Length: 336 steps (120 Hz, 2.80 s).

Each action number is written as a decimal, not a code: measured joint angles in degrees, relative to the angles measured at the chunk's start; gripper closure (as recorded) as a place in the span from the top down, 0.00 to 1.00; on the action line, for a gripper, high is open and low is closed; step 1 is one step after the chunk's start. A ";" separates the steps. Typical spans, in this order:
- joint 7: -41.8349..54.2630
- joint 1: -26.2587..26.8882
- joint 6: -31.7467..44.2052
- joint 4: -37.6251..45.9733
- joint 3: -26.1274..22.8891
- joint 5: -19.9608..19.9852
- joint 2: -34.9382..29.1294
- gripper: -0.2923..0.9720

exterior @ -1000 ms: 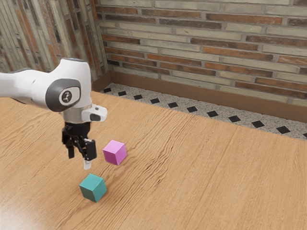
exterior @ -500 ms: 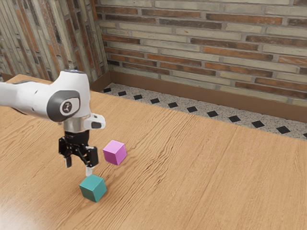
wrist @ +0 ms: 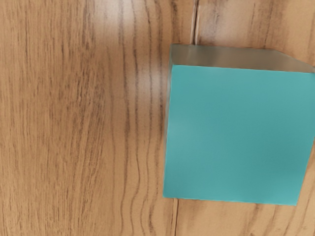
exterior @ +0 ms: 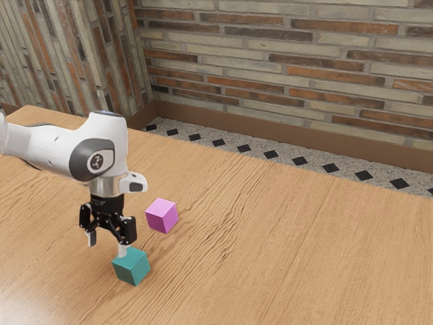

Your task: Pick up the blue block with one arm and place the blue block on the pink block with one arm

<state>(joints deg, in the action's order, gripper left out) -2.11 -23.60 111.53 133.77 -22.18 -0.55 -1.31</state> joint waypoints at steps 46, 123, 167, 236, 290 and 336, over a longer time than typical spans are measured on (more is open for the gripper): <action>-2.28 1.18 2.88 -1.75 -0.94 -0.56 5.76 0.77; -4.01 0.88 6.63 -3.76 -1.03 -0.69 12.07 0.54; -4.40 0.77 7.01 -7.45 -1.20 -2.83 11.98 0.48; 0.86 -0.37 1.16 -30.51 -0.64 -3.18 21.80 0.47; 4.18 0.02 -0.83 -34.32 -0.69 -3.70 25.00 0.68; 11.06 -0.15 -11.92 -39.90 -9.27 -3.99 6.74 0.76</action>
<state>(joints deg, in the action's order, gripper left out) 8.94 -23.75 99.61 93.87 -31.44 -4.54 5.43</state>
